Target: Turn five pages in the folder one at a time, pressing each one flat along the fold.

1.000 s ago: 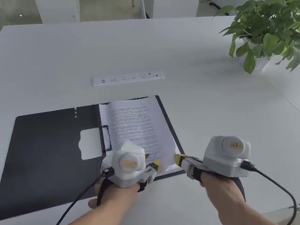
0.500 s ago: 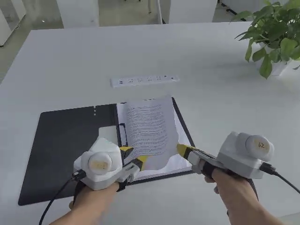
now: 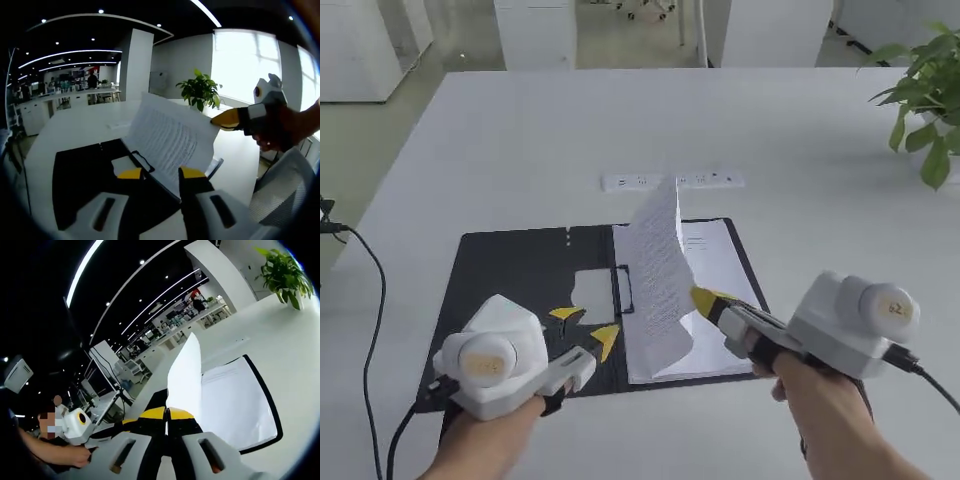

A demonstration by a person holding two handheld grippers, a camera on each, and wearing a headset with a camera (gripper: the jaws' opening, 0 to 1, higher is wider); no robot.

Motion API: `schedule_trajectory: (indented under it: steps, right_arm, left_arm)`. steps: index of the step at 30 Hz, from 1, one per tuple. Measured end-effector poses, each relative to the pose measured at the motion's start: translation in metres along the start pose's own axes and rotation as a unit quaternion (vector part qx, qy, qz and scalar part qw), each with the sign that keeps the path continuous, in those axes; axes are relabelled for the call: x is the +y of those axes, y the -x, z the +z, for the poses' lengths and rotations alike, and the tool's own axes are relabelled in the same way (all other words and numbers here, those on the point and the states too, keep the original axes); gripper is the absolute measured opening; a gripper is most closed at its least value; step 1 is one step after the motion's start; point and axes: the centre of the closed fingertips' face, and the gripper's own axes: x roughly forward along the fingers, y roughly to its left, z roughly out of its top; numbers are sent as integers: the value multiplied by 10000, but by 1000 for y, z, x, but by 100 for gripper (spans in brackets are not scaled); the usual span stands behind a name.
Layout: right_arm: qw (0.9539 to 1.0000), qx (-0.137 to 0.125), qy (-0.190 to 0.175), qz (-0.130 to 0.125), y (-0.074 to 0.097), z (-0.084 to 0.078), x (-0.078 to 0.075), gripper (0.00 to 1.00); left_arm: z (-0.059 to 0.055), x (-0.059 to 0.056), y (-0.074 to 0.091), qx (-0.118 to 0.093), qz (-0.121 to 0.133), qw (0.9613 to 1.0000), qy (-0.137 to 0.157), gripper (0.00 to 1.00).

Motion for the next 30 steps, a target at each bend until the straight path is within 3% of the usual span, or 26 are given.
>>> schedule_trajectory:
  steps: [13, 21, 30]
  right_arm:
    - [9987, 329, 83, 389, -33, -27, 43, 0]
    - [9968, 569, 130, 551, -57, -50, 63, 0]
    - [9926, 1023, 276, 599, -88, -88, 78, 0]
  left_arm:
    - [11, 36, 63, -241, 488, 9985, 64, 30]
    - [6, 57, 96, -242, 745, 9969, 43, 30]
    - [-3, 75, 122, -247, 979, 9948, 110, 30]
